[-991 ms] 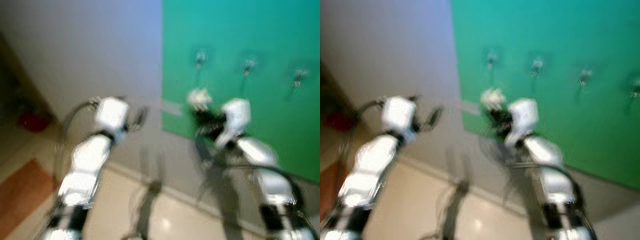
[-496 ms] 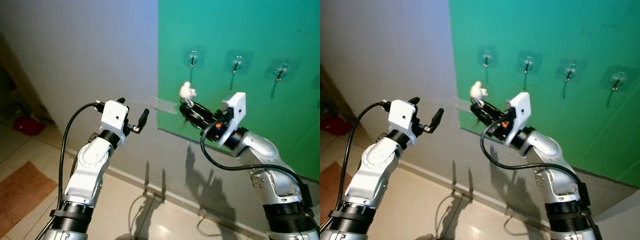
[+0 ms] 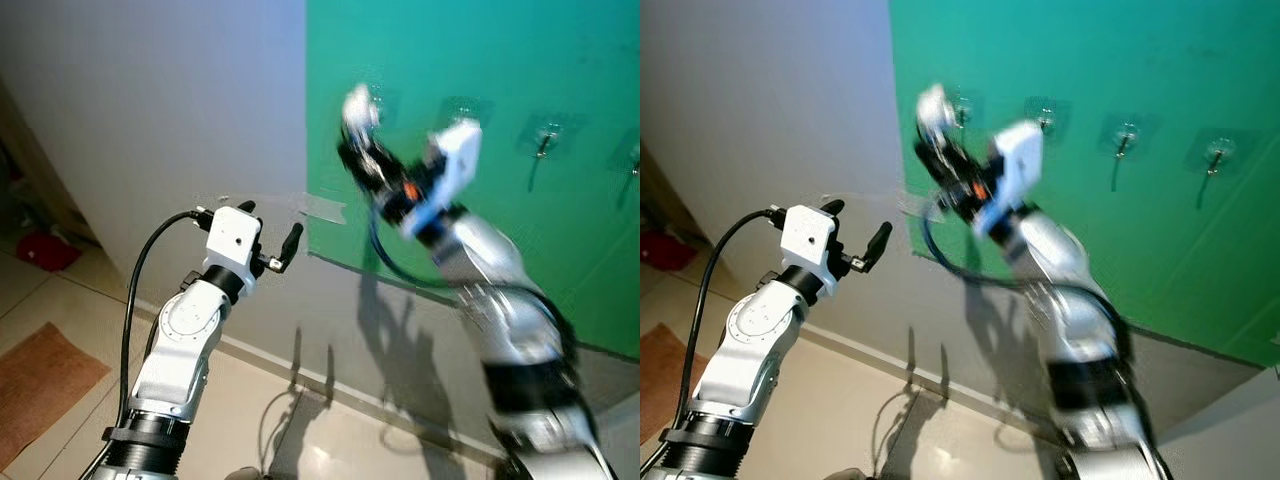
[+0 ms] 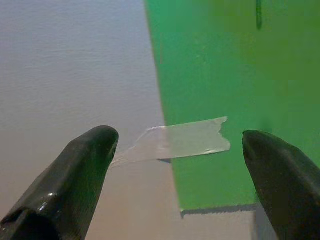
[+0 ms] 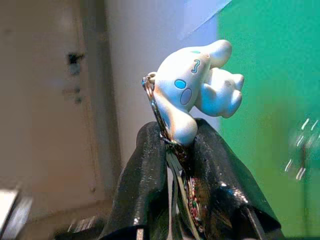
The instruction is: Hang keys on a hook
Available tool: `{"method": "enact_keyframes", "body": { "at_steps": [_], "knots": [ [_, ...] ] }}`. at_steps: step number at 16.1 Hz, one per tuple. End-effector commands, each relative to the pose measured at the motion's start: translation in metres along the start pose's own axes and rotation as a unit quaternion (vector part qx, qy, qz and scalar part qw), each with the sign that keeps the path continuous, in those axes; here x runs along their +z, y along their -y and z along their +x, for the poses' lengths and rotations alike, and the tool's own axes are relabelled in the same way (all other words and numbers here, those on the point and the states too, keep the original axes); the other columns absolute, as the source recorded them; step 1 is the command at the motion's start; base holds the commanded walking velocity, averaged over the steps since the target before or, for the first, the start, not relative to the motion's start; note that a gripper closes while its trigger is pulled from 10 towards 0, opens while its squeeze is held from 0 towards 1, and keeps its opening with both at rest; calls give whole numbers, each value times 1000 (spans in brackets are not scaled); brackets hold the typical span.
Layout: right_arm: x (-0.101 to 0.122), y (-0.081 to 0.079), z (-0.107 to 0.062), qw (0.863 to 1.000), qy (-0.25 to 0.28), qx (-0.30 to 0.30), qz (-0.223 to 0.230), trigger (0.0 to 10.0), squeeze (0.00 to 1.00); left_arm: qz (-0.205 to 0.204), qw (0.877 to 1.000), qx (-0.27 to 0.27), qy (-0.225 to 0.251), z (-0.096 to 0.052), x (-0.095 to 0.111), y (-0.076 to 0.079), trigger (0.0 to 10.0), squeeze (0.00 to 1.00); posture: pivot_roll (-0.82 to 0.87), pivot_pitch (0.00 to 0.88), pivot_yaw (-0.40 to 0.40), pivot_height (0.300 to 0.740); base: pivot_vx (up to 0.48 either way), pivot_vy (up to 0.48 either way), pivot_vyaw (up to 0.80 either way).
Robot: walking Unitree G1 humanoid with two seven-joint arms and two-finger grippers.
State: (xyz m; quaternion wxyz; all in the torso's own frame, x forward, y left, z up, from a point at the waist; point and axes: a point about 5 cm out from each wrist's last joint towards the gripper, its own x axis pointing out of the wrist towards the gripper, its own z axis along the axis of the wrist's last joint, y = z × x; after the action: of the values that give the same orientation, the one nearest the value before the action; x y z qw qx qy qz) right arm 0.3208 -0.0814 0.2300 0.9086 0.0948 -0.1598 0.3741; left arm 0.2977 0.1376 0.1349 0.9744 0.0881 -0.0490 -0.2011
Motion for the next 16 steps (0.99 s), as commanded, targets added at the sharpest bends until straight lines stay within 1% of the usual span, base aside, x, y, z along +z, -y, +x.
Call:
{"method": "enact_keyframes", "body": {
  "at_steps": [1, 2, 3, 4, 5, 6, 7, 8, 10, 12, 16],
  "knots": [
    [3, 7, 0, 1000, 9, -19, -10, 10000, 0, -1, 1000, -8, 3, -1, 2, 2, 10000, 0, -9, 0, -1, 740, 0, 0, 0],
    [4, 13, 9, 999, 14, -41, -12, 10000, 0, -4, 1000, -20, 6, -1, 3, 5, 10000, 0, -1, 0, -7, 740, 0, 0, 0],
    [3, 18, 16, 998, 15, -60, -16, 10000, 0, -3, 999, -47, 15, -2, 6, 10, 10000, 0, 14, 0, -16, 740, 0, 0, 0],
    [4, 23, 21, 996, 24, -88, -24, 10000, 0, -13, 996, -88, 26, -5, 11, 17, 10000, 0, 23, 0, -21, 740, 0, 0, 0],
    [4, 25, 22, 994, 30, -103, -27, 10000, 0, -23, 993, -113, 31, -7, 14, 20, 10000, 0, 27, 0, -21, 740, 0, 0, 0],
    [4, 27, 22, 993, 32, -110, -29, 10000, 0, -28, 991, -123, 34, -8, 16, 22, 10000, 0, 27, 0, -20, 740, 0, 0, 0],
    [5, 30, 22, 991, 41, -126, -29, 10000, 0, -37, 988, -145, 44, -10, 20, 26, 10000, 0, 28, 0, -18, 740, 0, 0, 0],
    [6, 34, 20, 988, 51, -143, -29, 10000, 0, -39, 986, -154, 45, -11, 20, 26, 10000, 0, 28, 0, -15, 740, 0, 0, 0],
    [7, 38, 18, 986, 59, -155, -27, 10000, 0, -39, 985, -160, 47, -11, 21, 26, 10000, 0, 24, 0, -8, 740, 0, 0, 0],
    [9, 42, 12, 981, 78, -177, -31, 10000, 0, -44, 984, -168, 45, -11, 22, 26, 10000, 0, 20, 0, -2, 740, 0, 0, 0],
    [2, 47, 3, 978, 63, -196, -34, 10000, 0, -47, 983, -172, 43, -12, 21, 27, 10000, 0, 21, 0, -3, 740, 0, 0, 0]
  ]
}}
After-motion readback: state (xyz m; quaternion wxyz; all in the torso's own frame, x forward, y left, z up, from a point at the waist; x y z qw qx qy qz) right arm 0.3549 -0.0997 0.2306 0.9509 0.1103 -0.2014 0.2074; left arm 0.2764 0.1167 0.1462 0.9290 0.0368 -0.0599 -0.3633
